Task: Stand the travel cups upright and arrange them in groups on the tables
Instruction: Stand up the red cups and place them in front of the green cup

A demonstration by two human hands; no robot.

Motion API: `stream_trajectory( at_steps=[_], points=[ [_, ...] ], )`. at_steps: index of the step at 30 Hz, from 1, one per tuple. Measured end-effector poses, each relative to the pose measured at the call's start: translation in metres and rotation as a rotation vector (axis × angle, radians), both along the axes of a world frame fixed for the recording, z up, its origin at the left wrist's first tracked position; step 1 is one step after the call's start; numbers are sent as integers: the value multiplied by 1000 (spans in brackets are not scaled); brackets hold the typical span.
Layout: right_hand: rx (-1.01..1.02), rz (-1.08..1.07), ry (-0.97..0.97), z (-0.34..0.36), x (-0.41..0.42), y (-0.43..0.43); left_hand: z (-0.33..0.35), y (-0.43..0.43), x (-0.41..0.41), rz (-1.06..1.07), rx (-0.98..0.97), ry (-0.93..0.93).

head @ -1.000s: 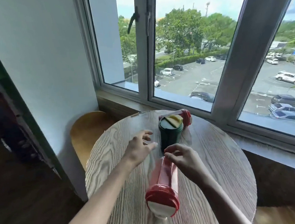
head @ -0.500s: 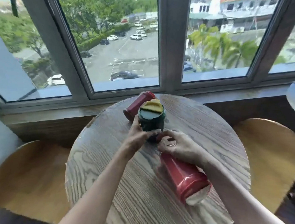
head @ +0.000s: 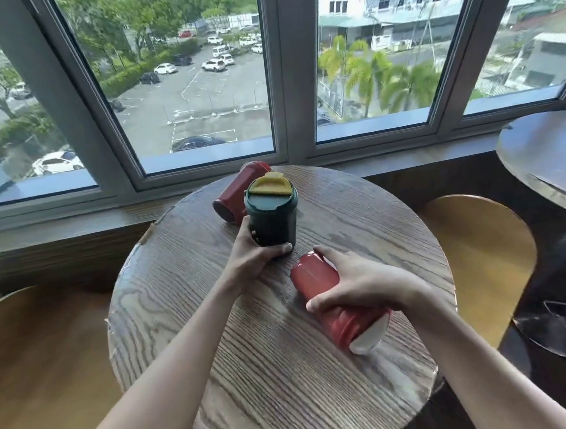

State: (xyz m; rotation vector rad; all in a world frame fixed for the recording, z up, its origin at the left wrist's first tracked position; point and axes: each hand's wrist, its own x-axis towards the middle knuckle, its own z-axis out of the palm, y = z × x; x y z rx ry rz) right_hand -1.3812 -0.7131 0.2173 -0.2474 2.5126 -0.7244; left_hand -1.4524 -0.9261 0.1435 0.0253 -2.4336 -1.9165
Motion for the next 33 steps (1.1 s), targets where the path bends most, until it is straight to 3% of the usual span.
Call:
stream_trajectory(
  at_steps=[4,10,14,21,25,33],
  points=[
    [82,10,-9,17,-11,-9,-5,6,0,57,-21,23],
    [164,20,-247,47,-48,-28,1,8,6,12,-54,35],
    [194,23,-450,52,-76,-35,-3,-1,31,22,-147,148],
    [144,27,-524,62,-97,-36,-6,23,94,-139,-384,205],
    [62,69,-588,64,-103,-31,-6,35,87,-47,-425,209],
    [-35,-65,-412,79,-108,-34,-6,46,80,-11,-549,323]
  ],
)
